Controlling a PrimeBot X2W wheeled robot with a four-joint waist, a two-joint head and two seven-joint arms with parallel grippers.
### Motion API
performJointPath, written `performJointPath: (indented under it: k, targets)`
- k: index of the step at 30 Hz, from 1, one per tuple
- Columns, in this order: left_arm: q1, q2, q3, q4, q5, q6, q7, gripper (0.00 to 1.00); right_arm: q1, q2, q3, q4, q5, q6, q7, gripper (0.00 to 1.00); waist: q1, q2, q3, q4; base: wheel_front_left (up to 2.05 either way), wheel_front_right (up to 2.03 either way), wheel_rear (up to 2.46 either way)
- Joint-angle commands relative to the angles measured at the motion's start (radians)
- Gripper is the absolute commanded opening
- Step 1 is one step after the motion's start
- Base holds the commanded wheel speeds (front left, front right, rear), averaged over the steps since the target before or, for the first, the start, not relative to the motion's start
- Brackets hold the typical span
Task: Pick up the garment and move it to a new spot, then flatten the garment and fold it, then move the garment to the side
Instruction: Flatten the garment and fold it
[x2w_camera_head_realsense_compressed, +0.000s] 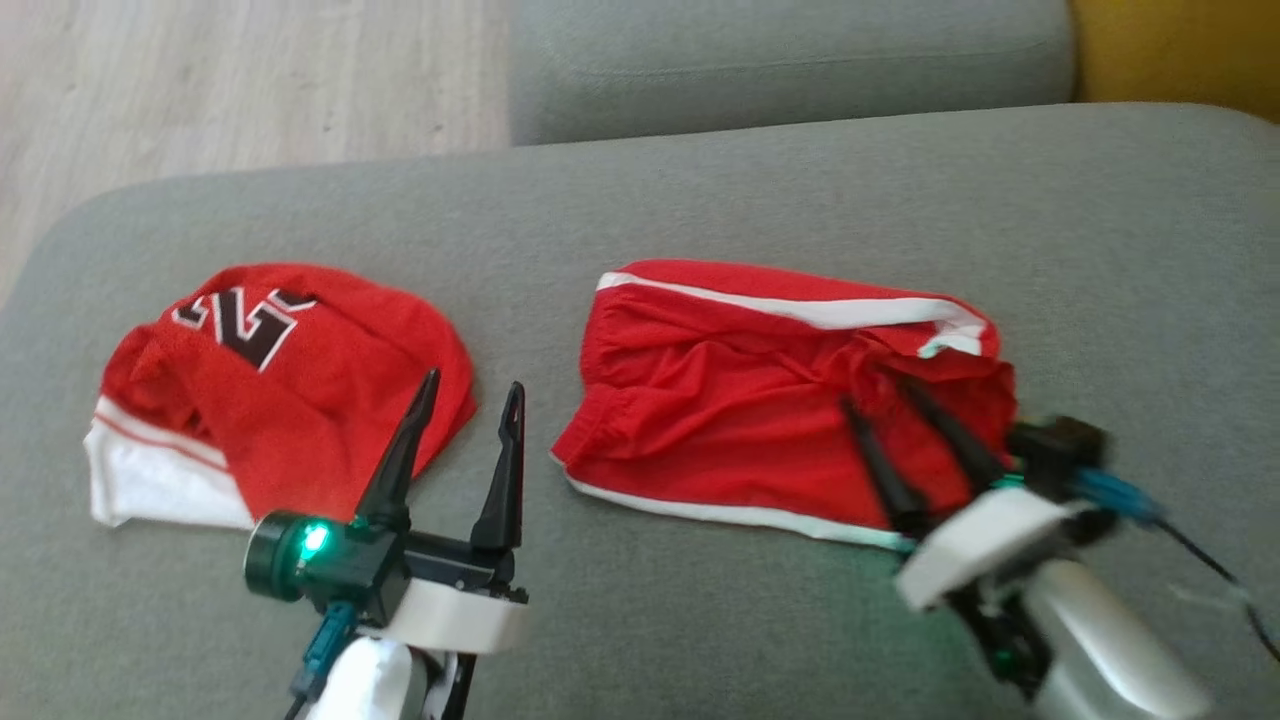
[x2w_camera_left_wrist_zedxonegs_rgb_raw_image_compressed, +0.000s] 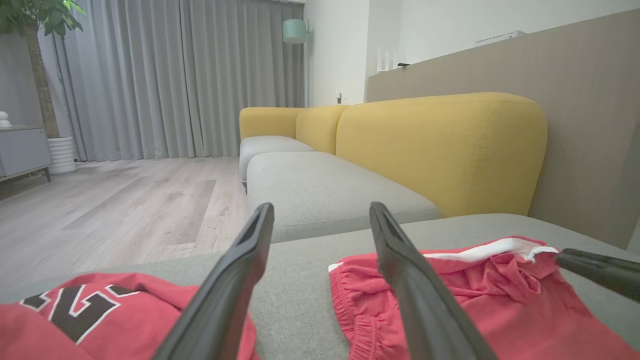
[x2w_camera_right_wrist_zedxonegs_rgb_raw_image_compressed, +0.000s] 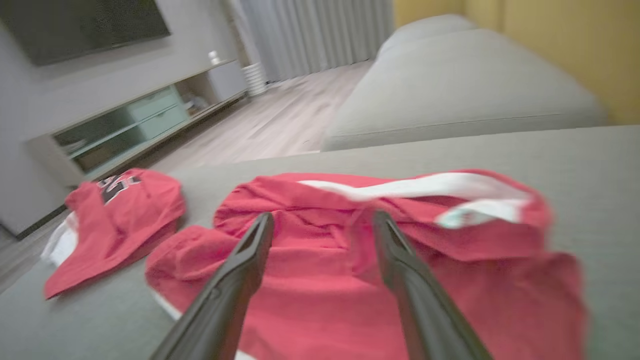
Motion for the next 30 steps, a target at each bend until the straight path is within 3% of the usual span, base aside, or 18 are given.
performJointPath:
  k: [1,3,4,7,11,18,30]
  targets:
    - [-0.022,0.001,0.038,-0.039,0.002,0.002,-0.005,1.00,0.030,0.006,-0.079,-0.055,-0.045,-0.001,-0.031,1.00,0.0001,0.0000,-0.011,-0.023,0.00,0.00,0.00]
    - [-0.019,0.001,0.043,-0.044,0.001,0.002,-0.005,1.00,0.078,0.033,-0.189,-0.085,-0.098,-0.001,-0.048,1.00,0.0001,0.0000,-0.010,-0.037,0.00,0.00,0.00]
    - [-0.019,0.001,0.043,-0.044,0.001,0.002,-0.005,1.00,0.078,0.033,-0.189,-0.085,-0.098,-0.001,-0.048,1.00,0.0001,0.0000,-0.010,-0.037,0.00,0.00,0.00]
    - [-0.016,0.002,0.045,-0.045,0.006,-0.001,-0.005,1.00,0.150,0.100,-0.339,-0.136,-0.193,-0.001,-0.065,1.00,0.0001,0.0000,-0.003,-0.053,0.00,0.00,0.00]
    - [-0.021,0.002,0.042,-0.046,0.015,-0.006,-0.005,1.00,0.239,0.166,-0.458,-0.199,-0.297,-0.001,-0.075,1.00,0.0001,0.0000,0.016,-0.060,0.00,0.00,0.00]
    - [-0.034,0.002,0.049,-0.041,0.018,-0.012,-0.005,1.00,0.302,0.194,-0.499,-0.227,-0.341,-0.001,-0.077,1.00,0.0001,0.0000,0.036,-0.067,0.00,0.00,0.00]
    - [-0.045,0.001,0.041,-0.035,0.020,-0.020,-0.005,1.00,0.304,0.195,-0.456,-0.079,-0.303,-0.001,0.043,1.00,0.0001,0.0000,0.051,-0.058,0.00,0.00,0.00]
